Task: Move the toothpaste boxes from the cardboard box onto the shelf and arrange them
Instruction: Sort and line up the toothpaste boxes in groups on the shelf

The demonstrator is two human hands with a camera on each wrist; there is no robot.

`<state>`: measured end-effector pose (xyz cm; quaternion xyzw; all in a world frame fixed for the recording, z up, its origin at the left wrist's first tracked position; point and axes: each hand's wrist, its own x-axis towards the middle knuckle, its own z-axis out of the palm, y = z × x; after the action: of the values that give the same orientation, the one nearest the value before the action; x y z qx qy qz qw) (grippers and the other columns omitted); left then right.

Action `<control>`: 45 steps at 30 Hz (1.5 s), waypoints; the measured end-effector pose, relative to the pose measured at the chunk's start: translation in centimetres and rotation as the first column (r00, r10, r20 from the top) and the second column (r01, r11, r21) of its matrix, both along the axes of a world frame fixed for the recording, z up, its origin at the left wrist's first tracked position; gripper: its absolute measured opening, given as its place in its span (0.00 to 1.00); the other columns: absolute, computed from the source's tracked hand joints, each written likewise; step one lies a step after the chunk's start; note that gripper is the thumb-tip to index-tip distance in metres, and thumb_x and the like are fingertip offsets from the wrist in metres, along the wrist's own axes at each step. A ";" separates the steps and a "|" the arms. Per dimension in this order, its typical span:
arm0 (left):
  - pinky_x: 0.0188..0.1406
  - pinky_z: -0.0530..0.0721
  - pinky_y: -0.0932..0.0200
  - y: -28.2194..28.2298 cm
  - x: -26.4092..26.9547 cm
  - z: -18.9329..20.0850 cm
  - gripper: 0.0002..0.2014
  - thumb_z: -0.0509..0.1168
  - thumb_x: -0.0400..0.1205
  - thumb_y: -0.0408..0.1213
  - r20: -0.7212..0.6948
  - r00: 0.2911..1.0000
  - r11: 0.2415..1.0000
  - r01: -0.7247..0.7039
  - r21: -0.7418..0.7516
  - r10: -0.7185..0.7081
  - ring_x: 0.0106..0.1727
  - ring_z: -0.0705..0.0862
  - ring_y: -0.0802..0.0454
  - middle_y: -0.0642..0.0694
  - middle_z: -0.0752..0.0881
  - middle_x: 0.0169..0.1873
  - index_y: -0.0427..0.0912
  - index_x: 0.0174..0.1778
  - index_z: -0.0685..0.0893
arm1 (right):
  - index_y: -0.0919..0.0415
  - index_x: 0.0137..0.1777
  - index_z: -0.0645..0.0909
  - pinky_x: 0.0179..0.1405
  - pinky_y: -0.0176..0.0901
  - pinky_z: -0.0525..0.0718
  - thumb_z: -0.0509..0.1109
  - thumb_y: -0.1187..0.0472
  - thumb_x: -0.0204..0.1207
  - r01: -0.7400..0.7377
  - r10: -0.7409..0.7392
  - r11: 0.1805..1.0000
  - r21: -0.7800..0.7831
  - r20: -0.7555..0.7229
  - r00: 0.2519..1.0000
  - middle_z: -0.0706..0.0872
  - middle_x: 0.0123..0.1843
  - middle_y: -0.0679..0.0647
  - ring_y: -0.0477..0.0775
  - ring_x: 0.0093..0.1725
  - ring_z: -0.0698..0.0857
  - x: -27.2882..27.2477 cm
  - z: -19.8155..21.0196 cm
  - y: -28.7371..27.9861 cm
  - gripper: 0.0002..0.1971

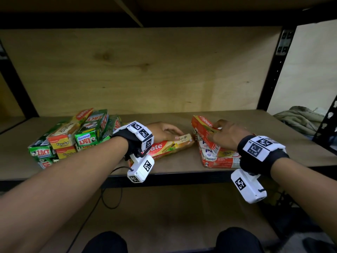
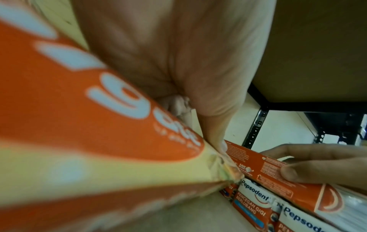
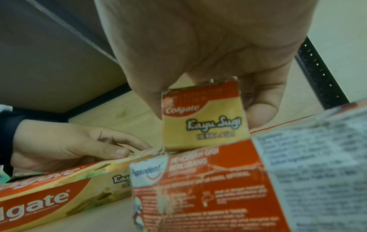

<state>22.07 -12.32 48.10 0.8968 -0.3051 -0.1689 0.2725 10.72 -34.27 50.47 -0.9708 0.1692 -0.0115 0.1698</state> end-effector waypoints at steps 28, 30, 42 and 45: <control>0.55 0.76 0.68 2.8 -1.3 3.1 0.28 0.67 0.82 0.27 0.048 0.997 0.932 0.042 0.360 -0.063 0.68 0.79 0.56 0.48 0.80 0.71 0.47 0.78 0.73 | 0.50 0.80 0.68 0.52 0.48 0.83 0.65 0.40 0.78 -0.022 0.018 0.993 -0.115 -0.041 0.999 0.82 0.69 0.57 0.60 0.59 0.84 0.4 0.2 0.5 0.31; 0.57 0.72 0.66 2.8 -1.4 3.0 0.32 0.74 0.79 0.37 0.084 0.995 0.903 0.014 0.429 -0.056 0.69 0.78 0.55 0.53 0.79 0.70 0.52 0.79 0.71 | 0.51 0.79 0.69 0.52 0.48 0.83 0.65 0.41 0.78 -0.022 0.016 0.991 -0.132 -0.043 0.999 0.83 0.68 0.57 0.60 0.58 0.84 0.4 0.1 0.5 0.31; 0.48 0.72 0.70 4.2 -1.6 2.2 0.34 0.80 0.71 0.33 0.289 0.955 0.879 -0.082 0.470 -0.065 0.67 0.82 0.49 0.47 0.84 0.66 0.45 0.75 0.78 | 0.43 0.75 0.70 0.48 0.52 0.91 0.67 0.43 0.75 -0.089 0.090 0.993 -0.075 0.005 0.996 0.85 0.55 0.53 0.54 0.44 0.89 1.4 0.7 1.2 0.28; 0.51 0.75 0.68 4.5 -1.7 2.0 0.31 0.80 0.71 0.34 0.327 0.945 0.895 -0.136 0.425 -0.012 0.64 0.84 0.51 0.49 0.86 0.63 0.48 0.71 0.82 | 0.40 0.77 0.67 0.50 0.51 0.90 0.68 0.43 0.75 -0.160 0.163 0.983 -0.091 0.016 0.987 0.84 0.62 0.53 0.54 0.48 0.88 2.2 1.4 2.3 0.30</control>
<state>20.38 -7.82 50.10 0.9598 -0.2697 -0.0765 0.0138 12.94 -31.98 51.89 -0.9877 0.0873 -0.0166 0.1286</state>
